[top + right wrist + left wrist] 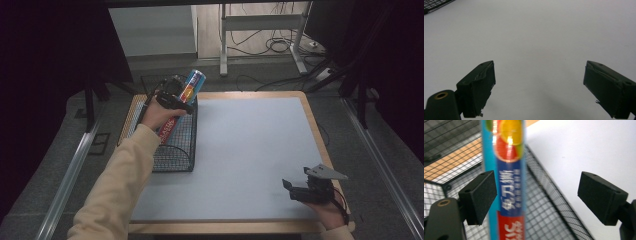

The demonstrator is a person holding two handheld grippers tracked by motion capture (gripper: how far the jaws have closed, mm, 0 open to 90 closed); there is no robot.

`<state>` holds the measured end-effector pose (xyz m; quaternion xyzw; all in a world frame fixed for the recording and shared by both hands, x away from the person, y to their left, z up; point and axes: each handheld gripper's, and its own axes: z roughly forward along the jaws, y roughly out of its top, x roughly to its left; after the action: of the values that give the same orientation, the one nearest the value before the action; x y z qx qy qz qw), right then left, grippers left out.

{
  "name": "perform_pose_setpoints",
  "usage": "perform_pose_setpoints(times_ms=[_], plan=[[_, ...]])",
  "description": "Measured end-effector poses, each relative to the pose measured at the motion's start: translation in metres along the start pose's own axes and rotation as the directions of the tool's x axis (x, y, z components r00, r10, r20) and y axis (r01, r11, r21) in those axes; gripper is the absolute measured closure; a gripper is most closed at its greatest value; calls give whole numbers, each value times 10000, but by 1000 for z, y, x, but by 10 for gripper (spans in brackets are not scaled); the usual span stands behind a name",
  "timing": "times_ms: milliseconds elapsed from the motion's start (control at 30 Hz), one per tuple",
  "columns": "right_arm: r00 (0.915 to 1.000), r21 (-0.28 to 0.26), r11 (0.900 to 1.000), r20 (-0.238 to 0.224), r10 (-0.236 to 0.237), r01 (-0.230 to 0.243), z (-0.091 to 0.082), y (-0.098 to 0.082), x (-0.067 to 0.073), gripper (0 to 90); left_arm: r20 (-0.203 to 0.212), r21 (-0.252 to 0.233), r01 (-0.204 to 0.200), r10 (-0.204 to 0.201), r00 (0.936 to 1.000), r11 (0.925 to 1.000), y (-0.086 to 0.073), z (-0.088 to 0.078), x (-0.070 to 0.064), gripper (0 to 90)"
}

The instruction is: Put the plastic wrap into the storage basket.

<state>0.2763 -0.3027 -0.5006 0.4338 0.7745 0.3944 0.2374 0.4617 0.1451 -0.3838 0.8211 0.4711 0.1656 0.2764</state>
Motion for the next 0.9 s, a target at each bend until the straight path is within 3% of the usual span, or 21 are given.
perform_pose_setpoints(times_ms=[67, 100, 233, 267, 400, 500, 633, 667, 700, 733, 767, 800, 900], plan=[[10000, -21, 10000, 0, -26, 26, 0, 0, 0, 106, 60, -140, -99, 100, 9999, 9999, -5, -8, -9, 167], [10000, -24, 10000, -9, -13, 13, 0, 1, 1, 106, 290, -405, -180, 192, 9994, 9990, -10, -16, -18, 173], [10000, -24, 10000, -5, -32, 32, 0, 1, 1, 106, 651, -668, -435, 478, 9967, 9968, -16, -26, -31, 174], [10000, -31, 10000, -20, -31, 31, 0, 1, 1, 106, 830, -764, -608, 671, 9943, 9952, -21, -30, -41, 174], [10000, -27, 10000, -11, -58, 58, -1, 1, 2, 106, 1072, -863, -824, 915, 9900, 9929, -27, -34, -56, 175], [10000, -20, 10000, -21, -45, 45, -1, 1, 3, 106, 1352, -939, -1032, 1153, 9841, 9902, -37, -38, -75, 179], [10000, -9, 10000, -48, -46, 46, 0, 1, 3, 106, 1654, -1094, -1049, 1221, 9786, 9884, -46, -40, -88, 187], [10000, -5, 10000, -54, -45, 45, 0, 1, 3, 106, 1850, -1120, -1195, 1389, 9729, 9865, -53, -39, -98, 187], [10000, -5, 10000, -54, -45, 45, 0, 1, 3, 106, 1850, -1120, -1195, 1389, 9729, 9865, -53, -39, -98, 187], [10000, -6, 10000, -59, -49, 49, 0, 1, 3, 106, 1953, -1169, -1281, 1493, 9693, 9848, -56, -39, -102, 187], [10000, -10, 10000, -56, -48, 48, 0, 1, 3, 106, 2221, -1285, -1359, 1620, 9615, 9824, -62, -38, -111, 188], [10000, -10, 10000, -56, -48, 48, 0, 1, 3, 106, 2221, -1285, -1359, 1620, 9615, 9824, -62, -38, -111, 189], [10000, -11, 10000, -49, -38, 38, 0, 1, 3, 106, 2593, -1402, -1477, 1803, 9488, 9790, -73, -34, -125, 190]])
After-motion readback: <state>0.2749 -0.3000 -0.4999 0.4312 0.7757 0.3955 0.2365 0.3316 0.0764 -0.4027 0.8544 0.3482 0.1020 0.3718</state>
